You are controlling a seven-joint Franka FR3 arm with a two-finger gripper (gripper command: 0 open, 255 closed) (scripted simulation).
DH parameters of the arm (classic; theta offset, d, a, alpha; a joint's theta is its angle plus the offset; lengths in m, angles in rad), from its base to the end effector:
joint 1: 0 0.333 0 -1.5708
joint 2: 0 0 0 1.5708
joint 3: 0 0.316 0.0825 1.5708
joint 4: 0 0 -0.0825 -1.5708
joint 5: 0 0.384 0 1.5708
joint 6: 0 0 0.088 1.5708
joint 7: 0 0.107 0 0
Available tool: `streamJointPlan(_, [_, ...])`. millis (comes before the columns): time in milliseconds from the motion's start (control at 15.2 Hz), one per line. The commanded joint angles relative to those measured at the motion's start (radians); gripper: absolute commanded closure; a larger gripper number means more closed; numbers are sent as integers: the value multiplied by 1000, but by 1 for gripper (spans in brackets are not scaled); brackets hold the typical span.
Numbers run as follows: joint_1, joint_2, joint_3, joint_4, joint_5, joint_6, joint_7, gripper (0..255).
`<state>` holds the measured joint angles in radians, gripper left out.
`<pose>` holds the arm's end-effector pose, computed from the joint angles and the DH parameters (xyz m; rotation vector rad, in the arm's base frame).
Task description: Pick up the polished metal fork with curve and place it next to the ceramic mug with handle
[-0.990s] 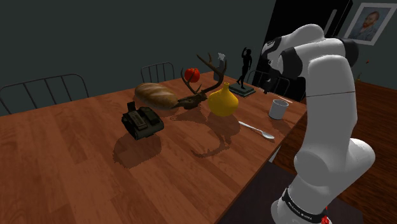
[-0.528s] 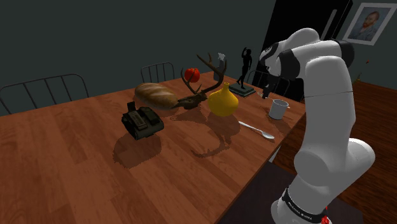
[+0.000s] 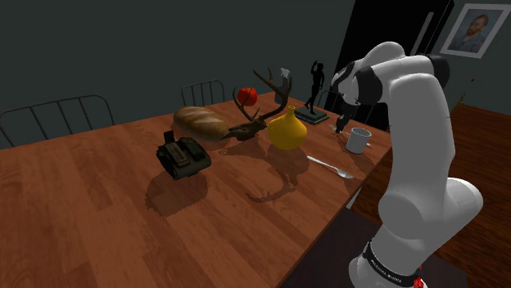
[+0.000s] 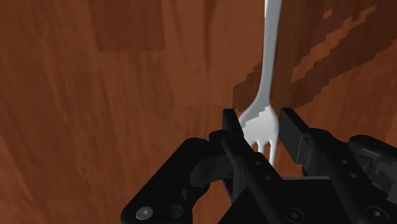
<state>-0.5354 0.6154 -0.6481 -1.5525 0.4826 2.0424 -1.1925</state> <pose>0.3488 -0.5992 0.3442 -3.1190 0.1872 -0.1144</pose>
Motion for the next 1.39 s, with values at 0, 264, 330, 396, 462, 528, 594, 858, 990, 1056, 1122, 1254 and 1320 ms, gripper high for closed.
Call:
streamJointPlan(0, [1, 1, 1, -4, 1, 5, -1, 255])
streamJointPlan(264, [1, 1, 1, -4, 1, 5, -1, 255])
streamJointPlan(330, [1, 1, 1, -4, 1, 5, -1, 255])
streamJointPlan(396, [1, 1, 1, -4, 1, 5, -1, 0])
streamJointPlan(462, [1, 1, 1, -4, 1, 5, -1, 0])
streamJointPlan(528, [1, 1, 1, -4, 1, 5, -1, 0])
streamJointPlan(594, [1, 1, 1, -4, 1, 5, -1, 0])
streamJointPlan(858, [4, -28, -14, 20, -20, -43, 11, 0])
streamJointPlan(990, [6, -50, -25, 47, -37, -88, 22, 0])
streamJointPlan(1056, [6, -50, -25, 47, -37, -88, 22, 0])
streamJointPlan(1122, [6, -50, -25, 47, -37, -88, 22, 0])
streamJointPlan(1254, [6, -50, -25, 47, -37, -88, 22, 0])
streamJointPlan(1320, [6, -50, -25, 47, -37, -88, 22, 0])
